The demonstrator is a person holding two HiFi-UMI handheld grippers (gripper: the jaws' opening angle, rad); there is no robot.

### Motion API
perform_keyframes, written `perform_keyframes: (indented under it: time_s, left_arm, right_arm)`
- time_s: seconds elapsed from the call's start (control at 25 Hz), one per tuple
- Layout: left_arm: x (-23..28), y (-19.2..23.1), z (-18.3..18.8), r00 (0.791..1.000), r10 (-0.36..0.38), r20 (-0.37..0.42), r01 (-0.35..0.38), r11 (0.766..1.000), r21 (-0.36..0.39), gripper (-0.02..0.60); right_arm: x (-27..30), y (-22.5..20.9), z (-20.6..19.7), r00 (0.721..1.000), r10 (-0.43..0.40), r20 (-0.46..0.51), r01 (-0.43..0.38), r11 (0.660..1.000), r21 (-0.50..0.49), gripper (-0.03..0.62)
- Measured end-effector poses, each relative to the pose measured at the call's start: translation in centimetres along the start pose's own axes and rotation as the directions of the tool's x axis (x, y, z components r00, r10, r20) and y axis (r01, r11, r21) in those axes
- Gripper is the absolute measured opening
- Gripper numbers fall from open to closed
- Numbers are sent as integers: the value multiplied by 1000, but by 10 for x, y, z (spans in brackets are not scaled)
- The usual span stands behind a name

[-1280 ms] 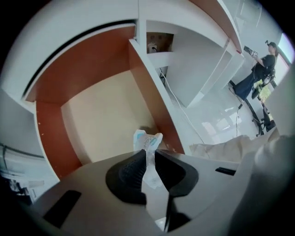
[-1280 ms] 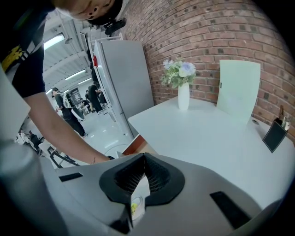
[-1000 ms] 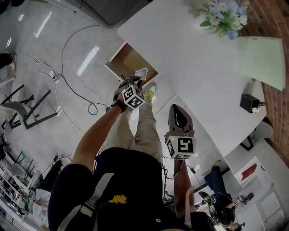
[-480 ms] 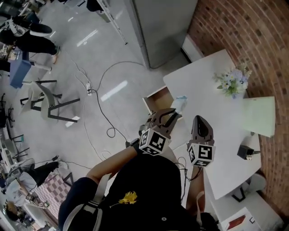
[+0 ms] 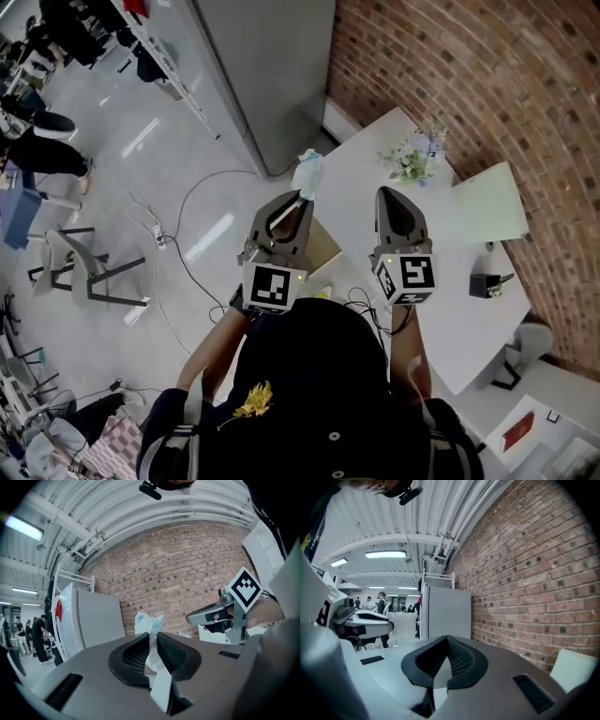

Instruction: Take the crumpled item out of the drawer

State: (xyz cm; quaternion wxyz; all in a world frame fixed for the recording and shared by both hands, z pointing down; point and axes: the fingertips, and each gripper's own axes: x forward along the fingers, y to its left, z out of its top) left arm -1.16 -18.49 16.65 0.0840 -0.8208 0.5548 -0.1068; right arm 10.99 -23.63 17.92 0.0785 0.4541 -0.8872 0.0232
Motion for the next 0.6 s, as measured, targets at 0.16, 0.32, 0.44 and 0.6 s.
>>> perform_keyframes:
  time_s: [0.16,0.32,0.44,0.6]
  left_arm:
    - [10,-5,18,999,-22,27,22,1000,21,64]
    - [17,-14,24,998,-49,36,49,999,13,64]
    - [16,-13,28,997,-55,49,55,998,4,64]
    - [12,-12,24,997,-66,37,66,998,4,64]
  right_arm:
    - [-8,-15,21,999,-23,43,23,1000,-9,26]
    - [-15,-23,24,997,-50,52,50,999,1,26]
    - [-18,-25,25,996,-65,55,65,998,7,26]
    - [-20,-26,26,995,-79,58,78,997,12,26]
